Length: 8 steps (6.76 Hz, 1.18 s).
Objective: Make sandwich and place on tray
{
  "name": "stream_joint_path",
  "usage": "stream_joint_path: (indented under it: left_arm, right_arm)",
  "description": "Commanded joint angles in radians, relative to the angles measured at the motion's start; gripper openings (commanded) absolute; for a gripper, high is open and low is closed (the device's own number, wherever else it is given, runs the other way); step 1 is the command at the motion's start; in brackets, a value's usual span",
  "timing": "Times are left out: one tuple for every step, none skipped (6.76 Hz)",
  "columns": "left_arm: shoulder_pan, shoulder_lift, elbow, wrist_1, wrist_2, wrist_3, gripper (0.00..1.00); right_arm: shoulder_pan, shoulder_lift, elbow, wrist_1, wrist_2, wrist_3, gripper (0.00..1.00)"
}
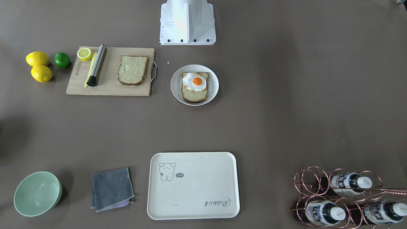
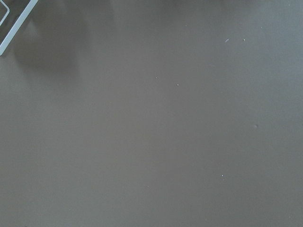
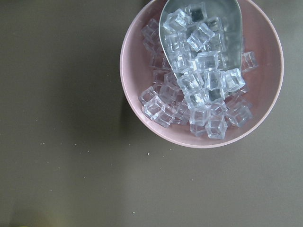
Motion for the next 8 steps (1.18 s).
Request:
stream_joint_path:
  left_arm:
    - [-0.001,0.028,-0.024,0.000,-0.006,-0.009,0.98]
    - [-0.001,0.028,-0.026,0.000,-0.006,-0.010,0.98]
    - [-0.001,0.029,-0.038,-0.008,-0.007,-0.009,0.98]
    - [-0.001,0.031,-0.036,-0.035,-0.006,-0.006,0.97]
    - [-0.001,0.048,-0.038,-0.040,-0.006,-0.010,0.97]
    - [-0.001,0.048,-0.036,-0.040,-0.003,-0.004,0.97]
    - [-0.001,0.049,-0.036,-0.037,-0.007,-0.004,0.97]
    - [-0.001,0.051,-0.039,-0.040,-0.007,-0.001,0.97]
  right_arm:
    - [0.000,-0.015,0.001,0.002,-0.001,-0.004,1.00]
    - [0.000,-0.017,0.001,0.002,0.001,-0.004,1.00]
    - [0.000,-0.026,0.001,0.002,0.007,-0.004,1.00]
    - [0.000,-0.028,0.001,0.002,0.016,-0.009,1.00]
    - [0.000,-0.026,0.003,0.002,0.017,-0.038,1.00]
    - [0.000,-0.026,0.003,0.002,0.025,-0.049,1.00]
    - [0.000,-0.028,0.001,0.002,0.022,-0.047,1.00]
    - [-0.001,-0.026,0.000,0.002,0.021,-0.044,1.00]
